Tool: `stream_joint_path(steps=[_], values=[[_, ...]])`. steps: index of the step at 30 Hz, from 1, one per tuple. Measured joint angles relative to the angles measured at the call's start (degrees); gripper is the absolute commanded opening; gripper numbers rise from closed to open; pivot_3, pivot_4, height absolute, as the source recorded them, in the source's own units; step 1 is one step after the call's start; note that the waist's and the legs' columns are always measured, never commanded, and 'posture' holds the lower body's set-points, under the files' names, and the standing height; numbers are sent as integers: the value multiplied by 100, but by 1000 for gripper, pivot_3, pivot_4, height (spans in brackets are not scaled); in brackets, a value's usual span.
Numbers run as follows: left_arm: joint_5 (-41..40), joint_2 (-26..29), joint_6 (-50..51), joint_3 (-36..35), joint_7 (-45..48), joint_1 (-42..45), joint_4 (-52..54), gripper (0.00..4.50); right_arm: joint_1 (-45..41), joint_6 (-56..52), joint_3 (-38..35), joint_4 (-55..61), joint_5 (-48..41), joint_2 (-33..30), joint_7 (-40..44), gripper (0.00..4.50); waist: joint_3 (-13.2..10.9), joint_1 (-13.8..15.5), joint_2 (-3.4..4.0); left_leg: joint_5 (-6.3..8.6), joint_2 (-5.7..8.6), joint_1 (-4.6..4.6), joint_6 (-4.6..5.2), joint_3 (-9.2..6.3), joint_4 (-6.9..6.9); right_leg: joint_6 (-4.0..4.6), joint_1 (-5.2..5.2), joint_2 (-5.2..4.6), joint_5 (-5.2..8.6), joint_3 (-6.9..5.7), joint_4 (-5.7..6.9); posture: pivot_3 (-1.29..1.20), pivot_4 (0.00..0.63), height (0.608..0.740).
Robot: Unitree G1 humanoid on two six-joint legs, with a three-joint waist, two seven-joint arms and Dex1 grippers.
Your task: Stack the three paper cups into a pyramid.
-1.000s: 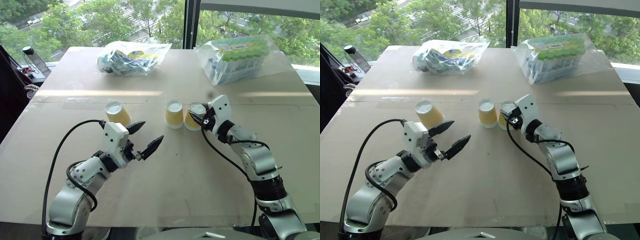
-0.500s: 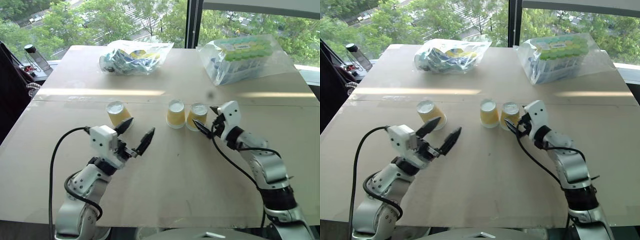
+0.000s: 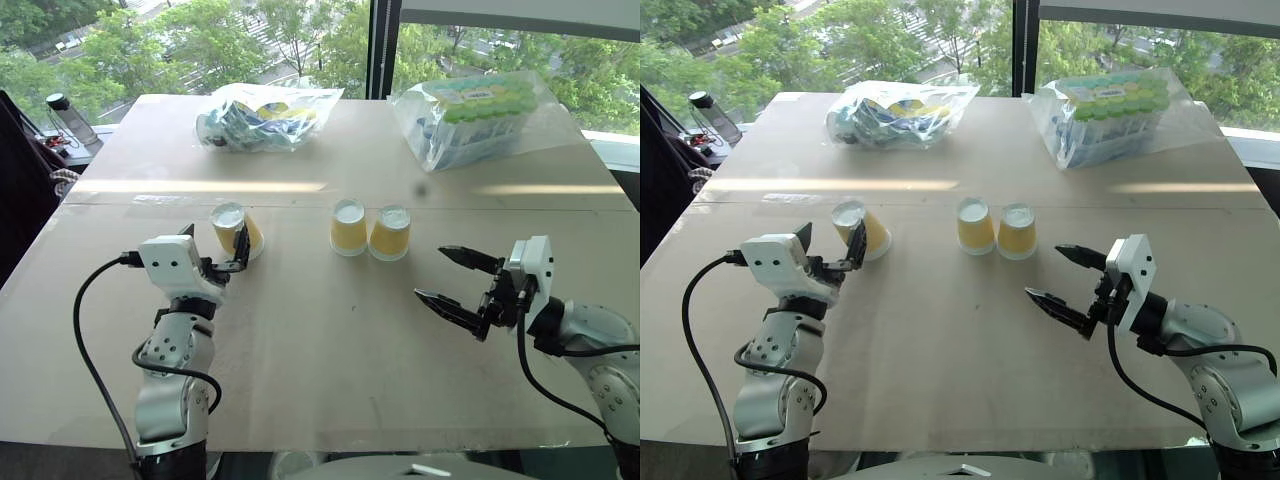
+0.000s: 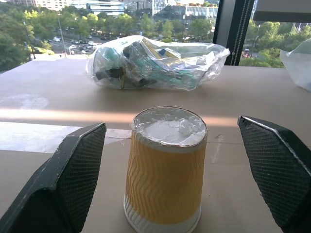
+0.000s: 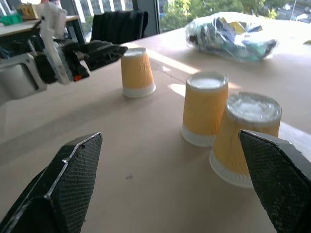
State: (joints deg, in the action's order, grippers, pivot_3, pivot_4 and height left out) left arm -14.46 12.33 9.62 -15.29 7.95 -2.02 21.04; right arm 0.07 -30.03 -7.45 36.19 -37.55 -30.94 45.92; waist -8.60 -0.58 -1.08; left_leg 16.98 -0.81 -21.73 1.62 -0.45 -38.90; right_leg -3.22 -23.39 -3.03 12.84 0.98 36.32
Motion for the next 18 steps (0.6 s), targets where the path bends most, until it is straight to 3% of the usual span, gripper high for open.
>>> stream_joint_path(steps=[18], values=[[196, 326, -336, 18, 345, 664, -1084, 4500, -48, 665, 289, -1, -137, 214, 12, 4447, 0, 94, 0, 0, 2, 0, -1, -1, 0, 0, -1, -6, 0, -3, 3, 0, 150, 740]])
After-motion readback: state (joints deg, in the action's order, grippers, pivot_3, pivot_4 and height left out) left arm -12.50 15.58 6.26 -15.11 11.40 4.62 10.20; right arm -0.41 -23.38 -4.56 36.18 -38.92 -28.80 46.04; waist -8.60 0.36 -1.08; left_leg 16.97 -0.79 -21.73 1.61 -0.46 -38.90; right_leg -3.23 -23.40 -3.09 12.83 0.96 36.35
